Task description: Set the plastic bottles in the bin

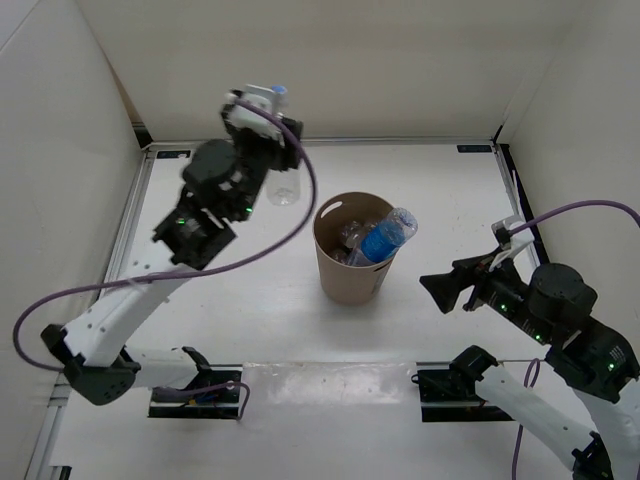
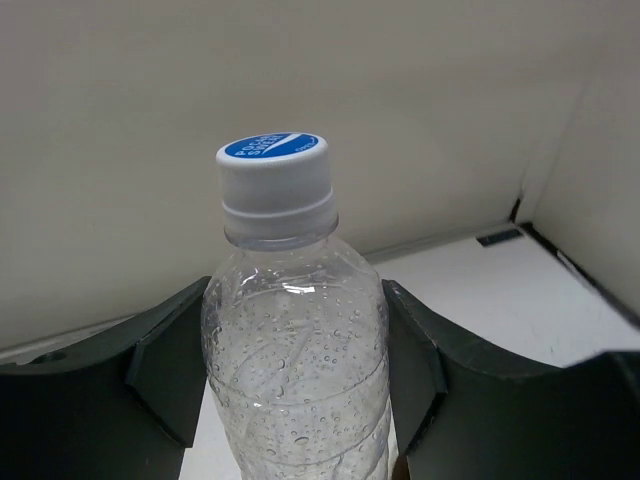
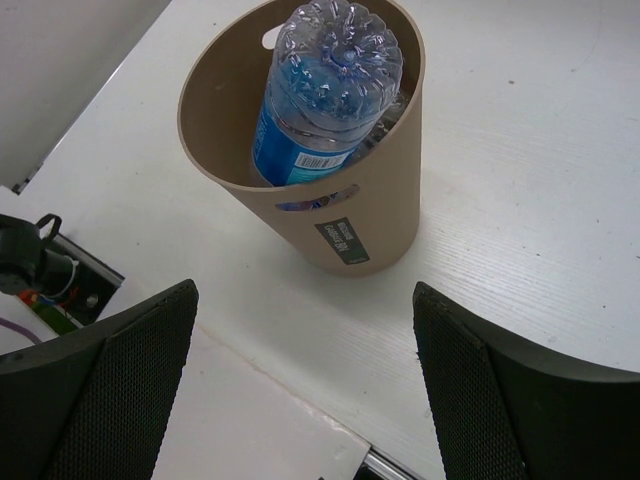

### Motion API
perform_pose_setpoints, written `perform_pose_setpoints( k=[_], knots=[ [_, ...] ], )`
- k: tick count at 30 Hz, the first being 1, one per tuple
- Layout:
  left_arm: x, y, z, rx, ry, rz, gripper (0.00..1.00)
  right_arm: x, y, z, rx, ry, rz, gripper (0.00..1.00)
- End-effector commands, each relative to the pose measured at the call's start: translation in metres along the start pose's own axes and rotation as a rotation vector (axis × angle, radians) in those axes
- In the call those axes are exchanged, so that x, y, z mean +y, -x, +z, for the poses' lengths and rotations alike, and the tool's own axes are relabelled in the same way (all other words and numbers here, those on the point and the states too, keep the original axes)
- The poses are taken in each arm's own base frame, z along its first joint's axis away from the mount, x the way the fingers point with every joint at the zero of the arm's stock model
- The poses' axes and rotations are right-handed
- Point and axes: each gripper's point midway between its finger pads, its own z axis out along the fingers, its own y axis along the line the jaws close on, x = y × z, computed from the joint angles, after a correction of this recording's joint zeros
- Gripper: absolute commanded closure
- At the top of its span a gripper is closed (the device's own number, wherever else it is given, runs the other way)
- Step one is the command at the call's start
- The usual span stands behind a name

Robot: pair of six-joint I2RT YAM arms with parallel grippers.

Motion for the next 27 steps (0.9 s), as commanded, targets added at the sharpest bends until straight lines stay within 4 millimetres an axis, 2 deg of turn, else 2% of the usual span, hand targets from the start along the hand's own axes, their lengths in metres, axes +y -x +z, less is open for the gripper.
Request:
perform_pose_setpoints(
  k=[1,2,5,7,9,12,13,14,16,17,19,20,21,22,25,27],
  knots=[
    [-0.037,-0.006,0.015,-0.122,-0.046,0.085,0.46,0.005,0.014,0.001,-0.030,0.010,0.010,0.11],
    [-0.052,-0.011,0.019,-0.128,-0.090,0.082,0.46,0.006,0.016,0.000,-0.032,0.015,0.006,0.11],
    [-0.076,-0.022,0.023,-0.126,-0.157,0.049,0.44,0.003,0.015,0.000,-0.016,-0.001,-0.003,0.11],
    [-0.093,-0.037,0.024,-0.120,-0.191,0.051,0.44,0.003,0.014,-0.002,-0.009,-0.005,-0.003,0.11],
    [-0.100,-0.042,0.026,-0.132,-0.198,0.046,0.44,0.002,0.013,-0.003,-0.008,-0.006,-0.010,0.11],
    [-0.111,-0.062,0.024,-0.107,-0.223,0.031,0.43,-0.001,0.011,-0.005,-0.002,-0.019,-0.012,0.11],
    [-0.114,-0.060,0.022,-0.120,-0.226,0.005,0.43,-0.001,0.010,-0.006,-0.001,-0.021,-0.013,0.11],
    [-0.117,-0.075,0.020,-0.099,-0.232,0.009,0.43,-0.002,0.010,-0.006,-0.001,-0.021,-0.017,0.11],
    [-0.119,-0.076,0.017,-0.109,-0.230,-0.034,0.42,-0.003,0.010,-0.005,0.001,-0.028,-0.017,0.11],
    [-0.124,-0.092,0.014,-0.080,-0.242,-0.030,0.42,-0.003,0.008,-0.004,0.008,-0.025,-0.021,0.11],
    [-0.128,-0.096,0.013,-0.083,-0.247,-0.058,0.38,-0.003,0.009,-0.004,0.009,-0.027,-0.018,0.11],
    [-0.133,-0.111,0.012,-0.060,-0.255,-0.050,0.35,-0.003,0.008,-0.004,0.010,-0.027,-0.020,0.11],
    [-0.134,-0.115,0.012,-0.053,-0.253,-0.051,0.31,-0.002,0.009,-0.003,0.009,-0.025,-0.020,0.11],
    [-0.136,-0.123,0.015,-0.034,-0.252,-0.044,0.19,-0.003,0.008,-0.004,0.014,-0.027,-0.020,0.11],
    [-0.140,-0.133,0.018,0.003,-0.253,-0.028,0.00,-0.002,0.008,-0.004,0.013,-0.023,-0.021,0.11],
    [-0.141,-0.133,0.020,0.018,-0.254,-0.007,0.00,-0.003,0.009,-0.004,0.007,-0.026,-0.018,0.11]
  ],
)
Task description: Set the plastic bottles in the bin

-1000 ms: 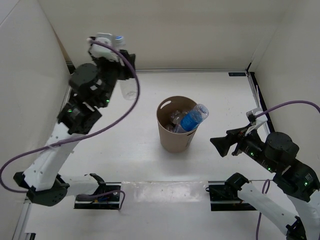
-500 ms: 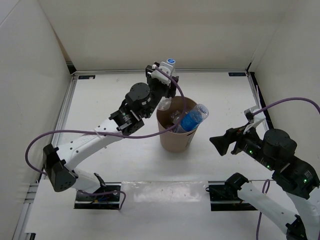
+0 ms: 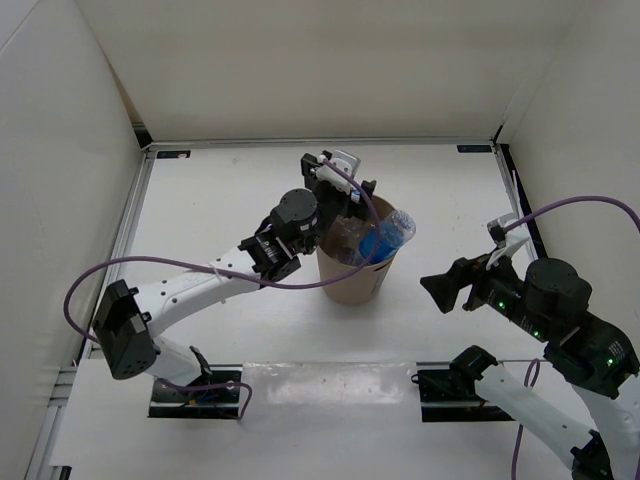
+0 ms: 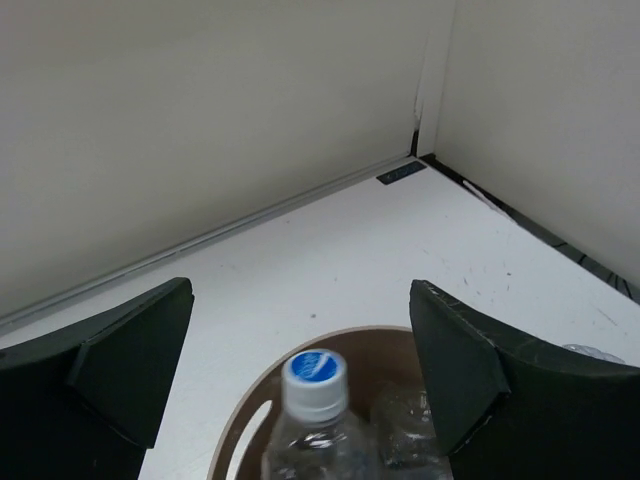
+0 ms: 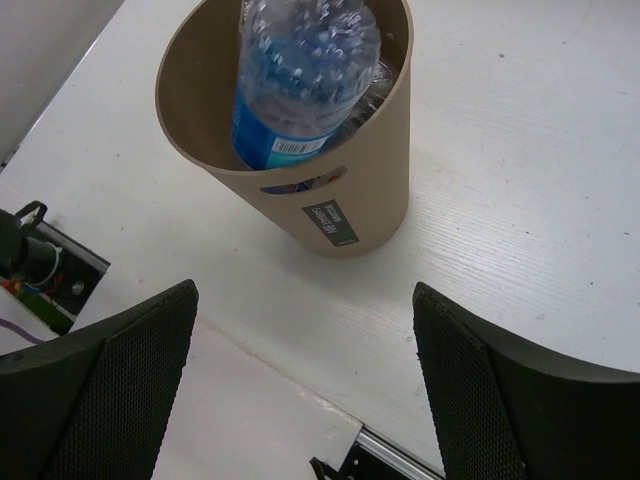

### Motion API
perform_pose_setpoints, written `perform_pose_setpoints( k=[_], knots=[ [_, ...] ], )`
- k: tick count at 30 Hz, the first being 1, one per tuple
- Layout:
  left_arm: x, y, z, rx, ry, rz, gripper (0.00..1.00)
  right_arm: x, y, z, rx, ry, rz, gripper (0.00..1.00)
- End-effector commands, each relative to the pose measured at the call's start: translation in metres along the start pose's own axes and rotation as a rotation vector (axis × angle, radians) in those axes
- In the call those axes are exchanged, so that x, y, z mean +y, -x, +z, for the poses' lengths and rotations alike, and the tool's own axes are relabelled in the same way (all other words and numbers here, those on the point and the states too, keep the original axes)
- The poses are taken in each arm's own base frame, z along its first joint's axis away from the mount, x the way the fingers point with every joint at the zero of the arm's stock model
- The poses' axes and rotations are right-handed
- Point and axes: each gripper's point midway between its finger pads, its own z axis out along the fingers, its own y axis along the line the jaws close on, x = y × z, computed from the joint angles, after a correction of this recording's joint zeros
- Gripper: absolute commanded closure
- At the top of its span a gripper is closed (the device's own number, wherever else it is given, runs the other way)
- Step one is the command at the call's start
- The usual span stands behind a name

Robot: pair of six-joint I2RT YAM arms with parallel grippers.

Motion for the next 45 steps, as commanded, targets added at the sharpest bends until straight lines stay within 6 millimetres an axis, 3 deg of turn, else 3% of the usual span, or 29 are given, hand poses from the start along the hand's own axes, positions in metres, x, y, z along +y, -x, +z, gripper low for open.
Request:
perform_pose_setpoints(
  k=[1,6,9,10,12,13,14,15,16,17,18,19,20,21,22,23,24,25,27,30,34,40,42,45],
  knots=[
    [-0.001,0.014,0.002,-0.008,0.003,-0.016,0.00,0.002,0.014,-0.005,-0.049,0.006,-0.013,0.11],
    [0.021,0.034,-0.013,-0.027,0.079,-0.001,0.00,0.003,0.012,-0.003,-0.047,0.011,-0.006,0.11],
    [0.048,0.100,-0.047,-0.137,0.112,-0.013,0.00,0.001,0.009,0.002,-0.036,0.004,-0.004,0.11],
    [0.054,0.101,-0.054,-0.108,0.124,0.009,0.00,0.002,0.011,0.001,-0.042,0.006,-0.010,0.11],
    [0.072,0.124,-0.075,-0.072,0.152,0.029,0.00,-0.008,0.010,0.001,-0.015,-0.052,-0.023,0.11],
    [0.087,0.154,-0.094,-0.054,0.169,0.040,0.00,-0.010,0.016,-0.001,-0.025,-0.069,-0.028,0.11],
    [0.100,0.133,-0.108,0.076,0.206,0.112,0.00,-0.014,0.020,0.000,-0.022,-0.098,-0.029,0.11],
    [0.111,0.137,-0.122,0.110,0.236,0.116,0.00,-0.027,0.019,0.001,-0.004,-0.176,-0.029,0.11],
    [0.135,0.139,-0.146,0.178,0.326,0.146,0.00,-0.031,0.024,-0.001,-0.012,-0.208,-0.019,0.11],
    [0.155,0.123,-0.165,0.263,0.423,0.174,0.00,-0.041,0.025,0.003,0.000,-0.271,-0.008,0.11],
    [0.169,0.129,-0.189,0.245,0.460,0.127,0.00,-0.051,0.020,0.003,0.026,-0.326,0.002,0.11],
    [0.178,0.100,-0.202,0.322,0.519,0.165,0.00,-0.057,0.021,0.010,0.058,-0.362,0.012,0.11],
    [0.187,0.089,-0.215,0.353,0.559,0.196,0.00,-0.052,0.022,0.015,0.077,-0.335,0.010,0.11],
    [0.201,0.080,-0.242,0.326,0.613,0.144,0.00,-0.052,0.022,0.018,0.095,-0.324,0.005,0.11],
    [0.202,0.055,-0.247,0.349,0.644,0.128,0.00,-0.047,0.019,0.033,0.153,-0.263,0.053,0.11],
    [0.207,0.036,-0.256,0.373,0.684,0.154,0.00,-0.043,0.022,0.035,0.161,-0.236,0.066,0.11],
    [0.216,0.040,-0.275,0.306,0.703,0.056,0.00,-0.026,0.023,0.037,0.176,-0.139,0.095,0.11],
    [0.217,0.025,-0.280,0.333,0.711,0.074,0.00,-0.039,0.028,0.042,0.167,-0.183,0.133,0.11],
    [0.223,0.014,-0.292,0.310,0.750,0.028,0.00,-0.050,0.028,0.043,0.162,-0.220,0.187,0.11],
    [0.236,-0.003,-0.309,0.353,0.862,0.088,0.00,-0.047,0.028,0.043,0.141,-0.168,0.247,0.11],
    [0.235,-0.011,-0.308,0.336,0.879,0.054,0.00,-0.043,0.036,0.039,0.071,-0.133,0.284,0.11],
    [0.228,-0.042,-0.302,0.331,0.897,0.001,0.00,-0.037,0.043,0.030,0.045,-0.142,0.287,0.11],
    [0.233,-0.048,-0.311,0.348,0.945,0.000,0.00,-0.037,0.045,0.026,0.035,-0.156,0.283,0.11],
    [0.222,-0.063,-0.299,0.411,0.928,0.006,0.00,-0.039,0.043,0.025,0.028,-0.182,0.274,0.11]
  ],
)
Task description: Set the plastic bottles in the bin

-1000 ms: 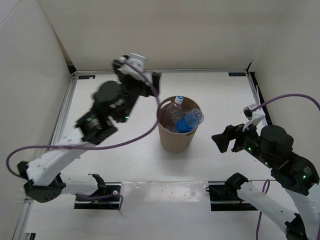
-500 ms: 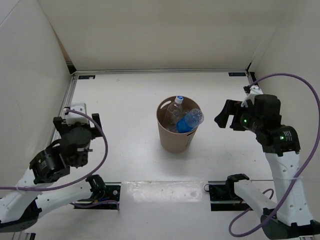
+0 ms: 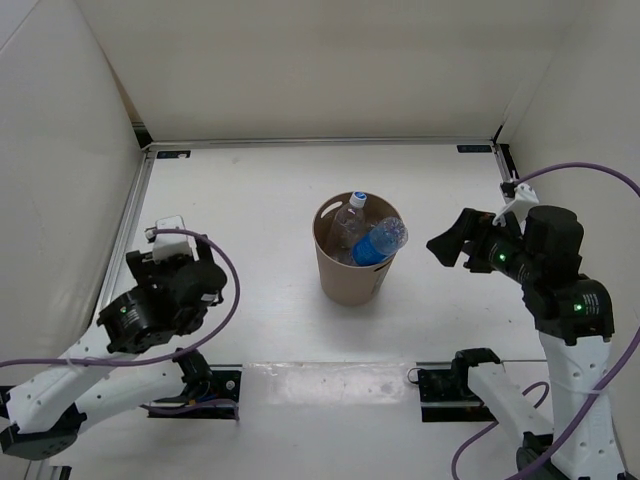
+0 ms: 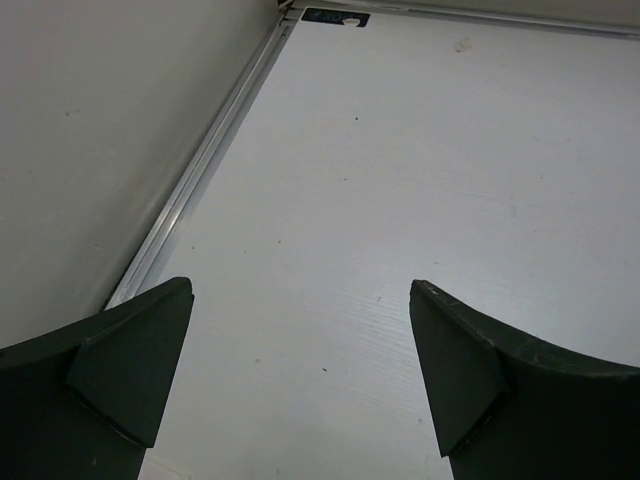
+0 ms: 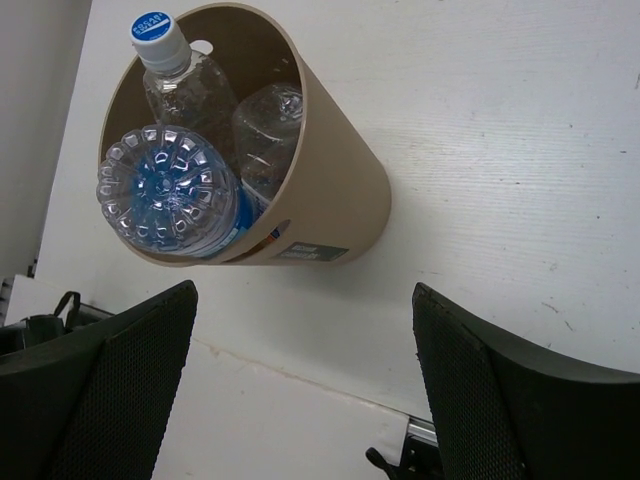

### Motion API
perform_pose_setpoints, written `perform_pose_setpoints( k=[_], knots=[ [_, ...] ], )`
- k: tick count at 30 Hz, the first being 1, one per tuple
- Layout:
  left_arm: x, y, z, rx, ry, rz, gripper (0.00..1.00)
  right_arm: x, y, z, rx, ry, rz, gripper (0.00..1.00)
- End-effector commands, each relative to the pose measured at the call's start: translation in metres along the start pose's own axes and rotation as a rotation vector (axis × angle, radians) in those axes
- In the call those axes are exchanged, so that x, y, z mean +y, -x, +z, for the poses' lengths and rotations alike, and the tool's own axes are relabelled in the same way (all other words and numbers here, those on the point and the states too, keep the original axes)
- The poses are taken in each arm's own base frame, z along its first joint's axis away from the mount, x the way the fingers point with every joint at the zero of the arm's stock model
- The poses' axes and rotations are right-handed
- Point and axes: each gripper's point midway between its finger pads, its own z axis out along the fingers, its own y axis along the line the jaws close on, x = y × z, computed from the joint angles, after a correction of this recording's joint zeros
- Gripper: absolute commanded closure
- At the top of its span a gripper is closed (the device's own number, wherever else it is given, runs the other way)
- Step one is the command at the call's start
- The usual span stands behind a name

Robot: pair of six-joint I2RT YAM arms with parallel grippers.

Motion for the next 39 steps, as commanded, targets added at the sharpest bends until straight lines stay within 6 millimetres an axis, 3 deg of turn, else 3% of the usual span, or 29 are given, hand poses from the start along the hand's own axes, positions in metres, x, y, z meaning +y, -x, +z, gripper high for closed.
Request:
perform_pose_setpoints(
  k=[1,4,5,6,7,8,9,10,11,12,13,15,17,18,21,24,25,26,28,29,30,32,33,36,38,39],
  knots=[
    [-0.012,-0.009,0.003,0.041,0.018,-0.031,0.00,0.007,0.014,-0.008,-0.065,0.005,-0.018,0.11],
    [-0.039,-0.026,0.005,0.149,-0.075,-0.046,0.00,0.008,0.011,-0.008,-0.060,0.008,-0.020,0.11],
    [-0.047,-0.023,0.008,0.149,-0.121,-0.017,0.00,0.010,0.010,-0.009,-0.058,0.019,-0.020,0.11],
    [-0.044,-0.018,0.020,0.138,-0.098,-0.109,0.00,0.011,0.010,-0.009,-0.061,0.020,-0.026,0.11],
    [-0.064,-0.029,0.014,0.212,-0.231,-0.112,0.00,0.011,0.009,-0.009,-0.056,0.023,-0.029,0.11],
    [-0.061,-0.025,0.015,0.204,-0.249,-0.135,0.00,0.011,0.008,-0.010,-0.053,0.021,-0.030,0.11],
    [-0.040,-0.026,0.030,0.224,-0.159,-0.194,0.00,0.010,0.007,-0.009,-0.049,0.021,-0.032,0.11],
    [-0.066,-0.031,0.021,0.302,-0.323,-0.232,0.00,0.010,0.007,-0.009,-0.050,0.018,-0.033,0.11],
    [-0.063,-0.041,0.038,0.372,-0.278,-0.265,0.00,0.009,0.007,-0.009,-0.047,0.018,-0.036,0.11],
    [-0.071,-0.043,0.039,0.451,-0.367,-0.350,0.00,0.008,0.006,-0.009,-0.048,0.014,-0.031,0.11],
    [-0.099,-0.043,0.035,0.545,-0.540,-0.430,0.00,0.009,0.005,-0.009,-0.044,0.021,-0.028,0.11],
    [-0.087,-0.045,0.057,0.591,-0.603,-0.698,0.00,0.009,0.006,-0.009,-0.048,0.025,-0.025,0.11],
    [-0.078,-0.048,0.060,0.592,-0.647,-0.802,0.00,0.009,0.004,-0.009,-0.043,0.027,-0.023,0.11],
    [-0.068,-0.056,0.061,0.600,-0.599,-0.802,0.00,0.010,0.004,-0.009,-0.044,0.038,-0.023,0.11],
    [-0.052,-0.057,0.060,0.560,-0.493,-0.709,0.00,0.010,0.002,-0.007,-0.040,0.045,-0.021,0.11],
    [-0.044,-0.047,0.051,0.479,-0.458,-0.550,0.00,0.011,0.002,-0.004,-0.036,0.055,-0.021,0.11],
    [-0.041,-0.031,0.046,0.405,-0.448,-0.456,0.00,0.012,0.002,-0.003,-0.031,0.057,-0.024,0.11],
    [-0.036,-0.032,0.046,0.392,-0.410,-0.408,0.00,0.013,0.002,-0.001,-0.028,0.060,-0.021,0.11],
    [-0.046,-0.029,0.040,0.356,-0.455,-0.257,0.00,0.014,0.003,0.000,-0.025,0.062,-0.027,0.11],
    [-0.066,-0.022,0.027,0.341,-0.547,-0.189,0.00,0.014,0.003,0.001,-0.025,0.059,-0.028,0.11],
    [-0.057,-0.030,0.033,0.350,-0.479,-0.123,0.00,0.012,0.004,0.001,-0.030,0.048,-0.031,0.11],
    [-0.060,-0.031,0.030,0.347,-0.488,-0.067,0.00,0.014,0.003,0.002,-0.021,0.056,-0.032,0.11],
    [-0.050,-0.032,0.036,0.335,-0.416,-0.053,0.00,0.015,0.002,0.002,-0.022,0.057,-0.035,0.11],
    [-0.048,-0.020,0.041,0.233,-0.403,-0.095,0.00,0.014,0.000,0.004,-0.015,0.045,-0.038,0.11],
    [-0.055,-0.024,0.040,0.172,-0.449,-0.100,0.00,0.012,-0.001,0.006,-0.008,0.032,-0.043,0.11],
    [-0.055,-0.013,0.035,0.106,-0.470,-0.122,0.00,0.011,-0.002,0.006,-0.008,0.031,-0.043,0.11]
  ],
)
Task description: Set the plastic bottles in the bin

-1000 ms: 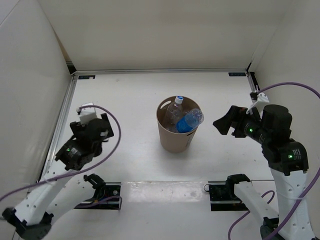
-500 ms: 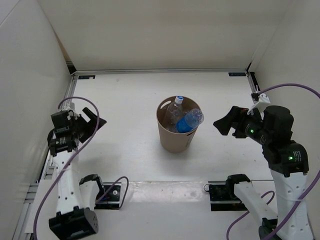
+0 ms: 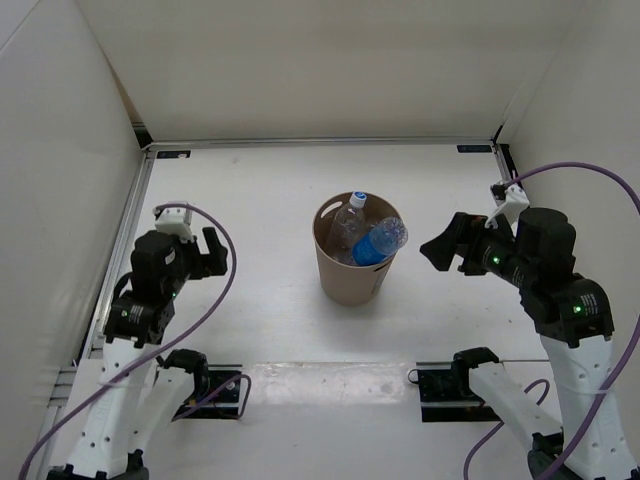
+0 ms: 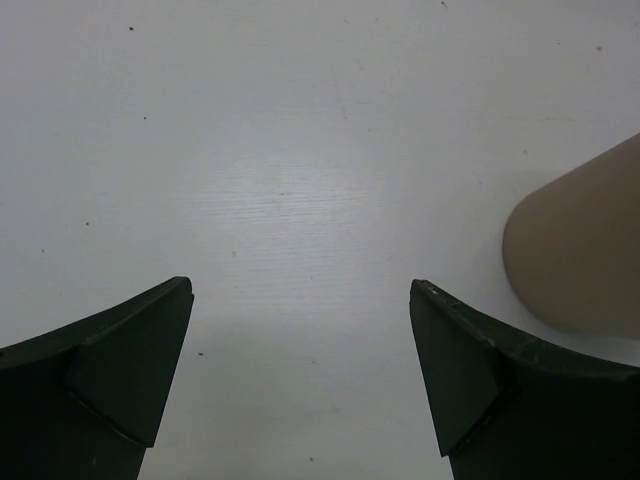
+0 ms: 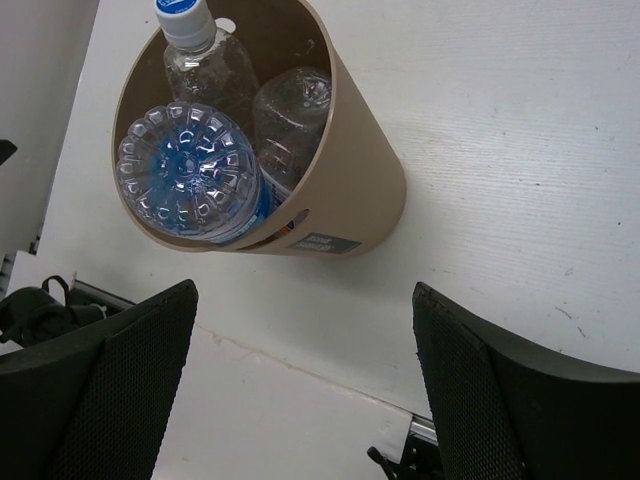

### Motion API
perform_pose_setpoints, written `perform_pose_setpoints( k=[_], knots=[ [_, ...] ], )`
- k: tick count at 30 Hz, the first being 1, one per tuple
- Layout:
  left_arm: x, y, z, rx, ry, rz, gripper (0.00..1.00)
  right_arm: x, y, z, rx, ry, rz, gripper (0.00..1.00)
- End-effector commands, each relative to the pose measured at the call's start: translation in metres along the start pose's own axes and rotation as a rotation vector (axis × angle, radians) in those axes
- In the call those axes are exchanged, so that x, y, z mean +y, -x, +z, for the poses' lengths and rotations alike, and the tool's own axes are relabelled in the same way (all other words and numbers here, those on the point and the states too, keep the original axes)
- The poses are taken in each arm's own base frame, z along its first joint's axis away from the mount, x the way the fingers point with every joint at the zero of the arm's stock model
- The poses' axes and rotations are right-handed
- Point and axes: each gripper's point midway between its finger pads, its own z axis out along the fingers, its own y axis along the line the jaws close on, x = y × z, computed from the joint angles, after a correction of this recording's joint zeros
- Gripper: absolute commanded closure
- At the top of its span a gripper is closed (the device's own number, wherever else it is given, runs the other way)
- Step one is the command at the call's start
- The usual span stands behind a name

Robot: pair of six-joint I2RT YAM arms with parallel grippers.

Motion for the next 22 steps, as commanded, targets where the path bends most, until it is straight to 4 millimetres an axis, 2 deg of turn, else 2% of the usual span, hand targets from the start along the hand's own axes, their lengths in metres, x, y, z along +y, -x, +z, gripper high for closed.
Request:
perform_pose_setpoints(
  k=[1,2,5,9,15,18,22],
  knots=[
    [0.006,0.016,-0.006,-0.167,0.015,0.034,0.00,-0.002,0.006,0.004,-0.026,-0.016,-0.005,0.11],
    [0.007,0.018,-0.013,-0.196,0.014,0.035,0.00,-0.002,0.004,0.005,-0.019,-0.014,-0.008,0.11],
    [0.014,0.013,-0.011,-0.158,0.056,0.052,0.00,-0.004,0.003,0.007,-0.014,-0.016,-0.004,0.11],
    [0.010,0.015,-0.009,-0.140,0.039,0.038,0.00,-0.007,0.000,0.007,-0.005,-0.028,0.000,0.11],
    [0.007,0.030,-0.010,-0.215,0.032,-0.006,0.00,-0.007,-0.005,0.007,0.008,-0.020,-0.006,0.11],
    [0.003,0.025,-0.007,-0.184,0.010,-0.002,0.00,-0.006,-0.006,0.007,0.011,-0.014,-0.009,0.11],
    [0.011,0.022,-0.009,-0.178,0.049,0.012,0.00,-0.004,-0.007,0.005,0.012,0.000,-0.015,0.11]
  ],
)
